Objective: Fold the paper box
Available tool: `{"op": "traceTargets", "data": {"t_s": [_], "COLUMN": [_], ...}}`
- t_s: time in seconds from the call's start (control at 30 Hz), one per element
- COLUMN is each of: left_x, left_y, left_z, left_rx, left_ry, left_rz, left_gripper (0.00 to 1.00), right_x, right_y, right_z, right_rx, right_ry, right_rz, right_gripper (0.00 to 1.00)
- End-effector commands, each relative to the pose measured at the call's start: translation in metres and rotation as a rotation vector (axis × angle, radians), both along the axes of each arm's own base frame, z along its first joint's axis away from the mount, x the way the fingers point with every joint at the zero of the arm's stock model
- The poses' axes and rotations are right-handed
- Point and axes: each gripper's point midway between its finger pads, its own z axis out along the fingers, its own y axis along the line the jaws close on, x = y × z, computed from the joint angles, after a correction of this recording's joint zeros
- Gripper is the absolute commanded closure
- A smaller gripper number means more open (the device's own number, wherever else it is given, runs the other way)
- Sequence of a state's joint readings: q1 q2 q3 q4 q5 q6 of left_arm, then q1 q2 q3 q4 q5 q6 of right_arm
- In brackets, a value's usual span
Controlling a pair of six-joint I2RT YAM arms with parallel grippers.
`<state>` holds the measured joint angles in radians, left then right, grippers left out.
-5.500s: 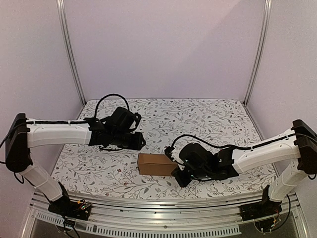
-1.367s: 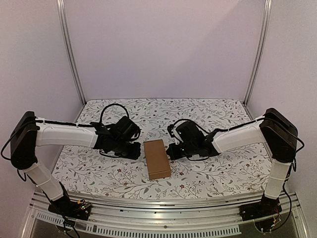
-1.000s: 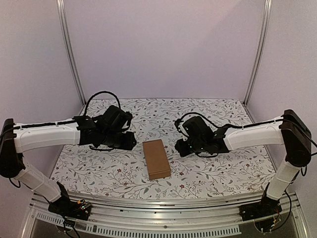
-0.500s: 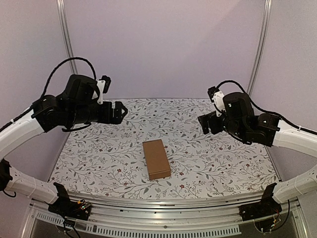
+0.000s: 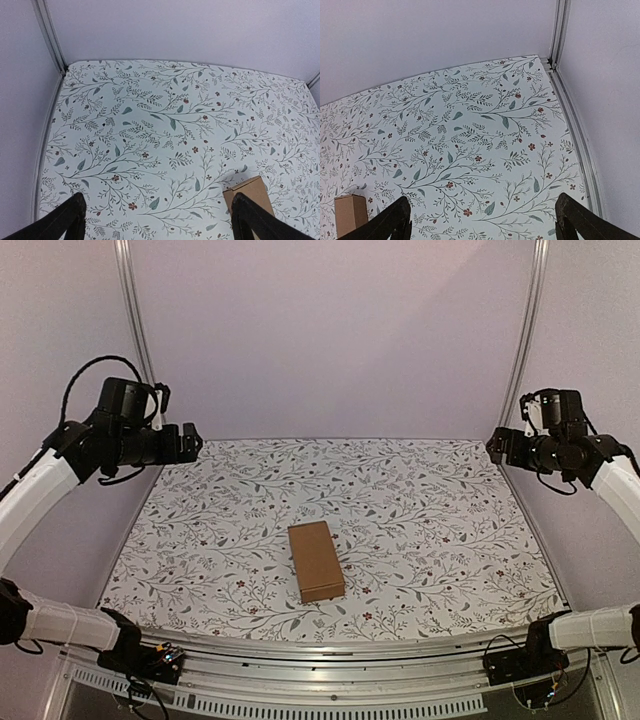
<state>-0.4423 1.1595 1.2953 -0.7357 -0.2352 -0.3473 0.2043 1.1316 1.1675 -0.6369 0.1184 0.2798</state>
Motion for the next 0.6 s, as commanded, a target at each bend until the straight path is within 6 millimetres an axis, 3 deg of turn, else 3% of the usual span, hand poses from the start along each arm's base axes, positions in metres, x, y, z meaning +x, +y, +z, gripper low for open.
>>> {"op": "traceTargets", "data": {"t_s": [0.0, 0.17, 0.33, 0.47, 0.57], "left_x": [0.0, -0.011, -0.022, -0.025, -0.028], "left_y": [0.014, 0.004, -0.005, -0.001, 0.0], "left_z": [-0.022, -0.027, -0.041, -0.028, -0.032], "left_rx": [-0.025, -0.085, -0.106, -0.107, -0.132], "left_ry": [0.009, 0.011, 0.002, -0.05, -0.046], "left_rz": [0.009, -0.05, -0.129, -0.135, -0.146], "left_gripper": [0.0, 0.01, 0.01, 0.0, 0.0], "right_x": [-0.026, -0.048, -0.064, -0.07, -0.07], "right_y": [0.014, -0.002, -0.007, -0.001, -0.001], "right_z": [-0.015, -0.026, -0.012, -0.005, -0.002], "right_rx": [0.09, 0.059, 0.056, 0.054, 0.053], "right_ry": [0.053, 0.019, -0.071, -0.124, -0.135], "right_rz": [0.086, 0.03, 0.032, 0.085, 0.088], "right_gripper": [0.01, 0.01, 0.01, 0.01, 0.01]}}
